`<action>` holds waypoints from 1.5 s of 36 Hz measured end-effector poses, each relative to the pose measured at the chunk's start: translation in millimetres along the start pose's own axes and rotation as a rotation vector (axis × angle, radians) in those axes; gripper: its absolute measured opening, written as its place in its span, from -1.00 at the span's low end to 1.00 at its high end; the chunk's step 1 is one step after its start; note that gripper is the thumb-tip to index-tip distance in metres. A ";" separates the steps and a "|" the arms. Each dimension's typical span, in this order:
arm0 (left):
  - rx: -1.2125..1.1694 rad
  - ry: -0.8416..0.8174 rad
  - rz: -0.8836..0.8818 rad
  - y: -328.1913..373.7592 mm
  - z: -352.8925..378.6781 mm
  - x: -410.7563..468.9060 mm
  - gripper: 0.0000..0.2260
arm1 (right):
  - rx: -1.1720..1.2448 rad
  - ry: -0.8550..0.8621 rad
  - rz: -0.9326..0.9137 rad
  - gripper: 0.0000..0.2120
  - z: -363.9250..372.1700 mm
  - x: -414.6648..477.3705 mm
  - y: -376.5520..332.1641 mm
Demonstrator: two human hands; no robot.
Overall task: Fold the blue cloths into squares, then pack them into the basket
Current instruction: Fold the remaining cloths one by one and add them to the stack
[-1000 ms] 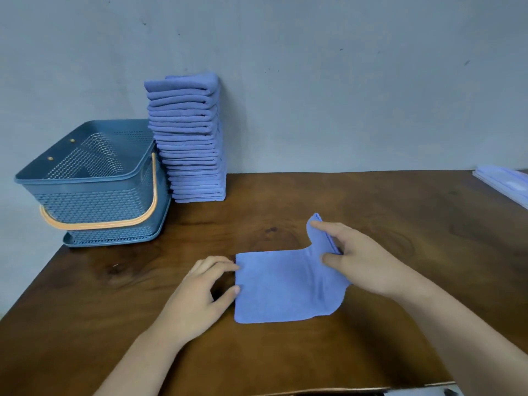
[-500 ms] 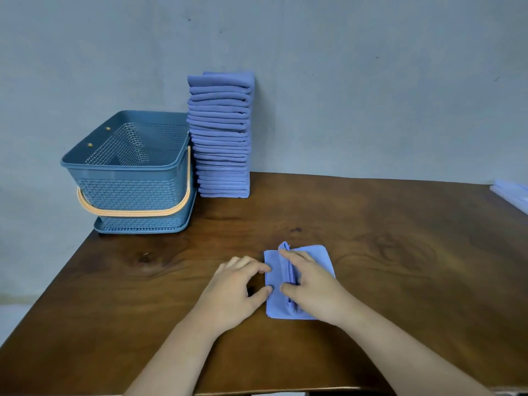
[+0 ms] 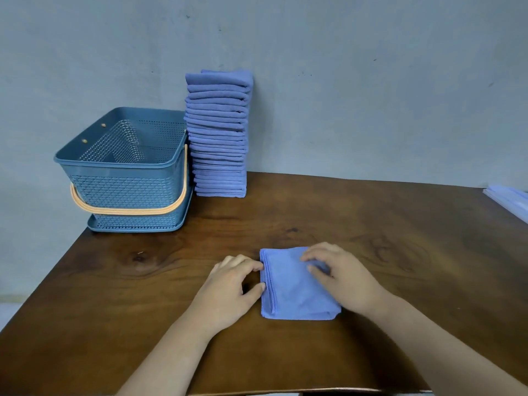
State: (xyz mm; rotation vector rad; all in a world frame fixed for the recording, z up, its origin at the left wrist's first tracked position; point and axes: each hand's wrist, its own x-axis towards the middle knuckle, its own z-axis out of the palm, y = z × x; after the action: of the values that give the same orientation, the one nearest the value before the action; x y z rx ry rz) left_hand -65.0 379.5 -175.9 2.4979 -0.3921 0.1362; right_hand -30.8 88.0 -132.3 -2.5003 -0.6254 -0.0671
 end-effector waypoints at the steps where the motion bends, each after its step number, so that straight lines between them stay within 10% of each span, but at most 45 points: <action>1: -0.003 0.002 -0.005 0.6 0.3 -0.1 -0.68 | -0.041 -0.036 -0.017 -0.78 6.0 -1.9 0.7; 9: -0.081 0.130 0.011 14.6 -8.3 -9.1 -0.79 | -0.072 -0.049 0.061 -0.51 26.9 -15.9 -11.8; 16: 0.030 -0.057 0.390 34.0 -2.6 -17.9 -0.70 | -0.242 -0.128 0.101 -0.21 42.7 -20.5 -17.4; 21: 0.081 -0.003 0.269 20.8 0.1 -17.6 -0.75 | -0.190 -0.203 0.094 -0.17 35.8 -20.7 -19.7; 27: 0.023 0.040 0.207 15.4 -2.5 -14.2 -0.82 | 0.456 0.174 0.091 -0.63 18.1 -40.5 -10.7; 33: 0.085 0.081 0.378 36.5 -5.0 -20.7 -0.78 | 0.636 0.300 0.191 -0.53 10.0 -56.9 0.4; 39: 0.177 -0.008 0.431 51.8 16.1 -21.1 -0.81 | 0.291 0.026 -0.049 -0.43 14.4 -72.3 -4.1; 54: 0.070 0.088 0.183 52.0 28.2 -14.1 -0.81 | -0.131 0.253 0.127 -0.45 36.1 -64.2 -23.2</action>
State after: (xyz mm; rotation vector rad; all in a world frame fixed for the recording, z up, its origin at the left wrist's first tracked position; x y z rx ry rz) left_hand -94.3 326.3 -173.0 2.5112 -0.5878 0.3369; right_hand -101.3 97.2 -162.3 -2.5932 -0.3673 -0.3810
